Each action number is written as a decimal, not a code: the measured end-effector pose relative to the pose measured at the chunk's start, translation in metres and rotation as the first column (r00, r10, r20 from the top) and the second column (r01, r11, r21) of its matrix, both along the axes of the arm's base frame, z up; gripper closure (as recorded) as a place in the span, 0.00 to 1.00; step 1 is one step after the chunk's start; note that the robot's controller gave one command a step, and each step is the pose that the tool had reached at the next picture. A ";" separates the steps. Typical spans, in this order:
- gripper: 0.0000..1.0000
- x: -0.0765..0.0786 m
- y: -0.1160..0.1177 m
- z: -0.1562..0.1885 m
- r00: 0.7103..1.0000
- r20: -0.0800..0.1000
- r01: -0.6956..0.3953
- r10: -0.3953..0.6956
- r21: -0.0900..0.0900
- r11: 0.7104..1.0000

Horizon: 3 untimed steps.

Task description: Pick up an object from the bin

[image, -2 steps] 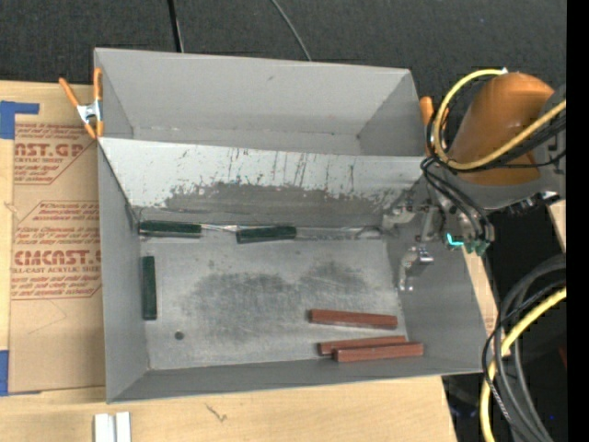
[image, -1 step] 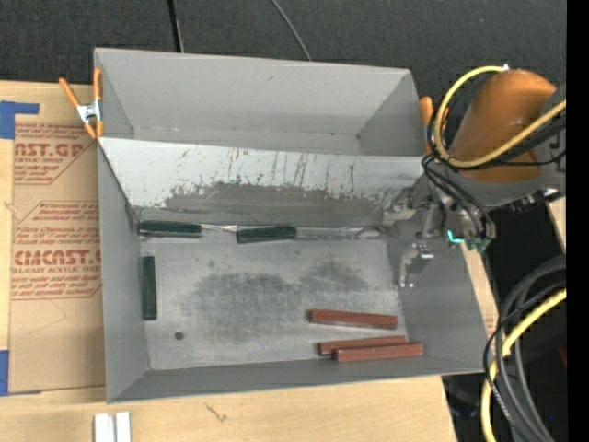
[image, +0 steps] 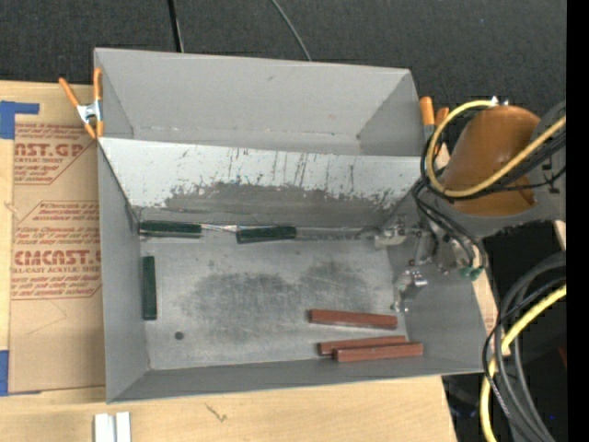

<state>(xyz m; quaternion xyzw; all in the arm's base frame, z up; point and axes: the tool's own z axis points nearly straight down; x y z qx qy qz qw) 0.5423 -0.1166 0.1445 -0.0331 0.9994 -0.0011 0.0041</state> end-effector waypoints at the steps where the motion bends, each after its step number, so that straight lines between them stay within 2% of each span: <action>1: 1.00 -0.030 0.065 -0.069 0.997 0.012 -0.070 0.070 -0.001 0.998; 2: 1.00 -0.030 0.065 -0.069 0.997 0.012 -0.070 0.070 -0.001 0.998; 3: 1.00 -0.033 0.076 0.127 0.985 -0.009 -0.170 0.170 0.002 0.985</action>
Offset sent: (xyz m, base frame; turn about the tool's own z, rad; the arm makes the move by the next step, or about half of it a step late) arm 0.0000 0.0000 0.0000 0.0000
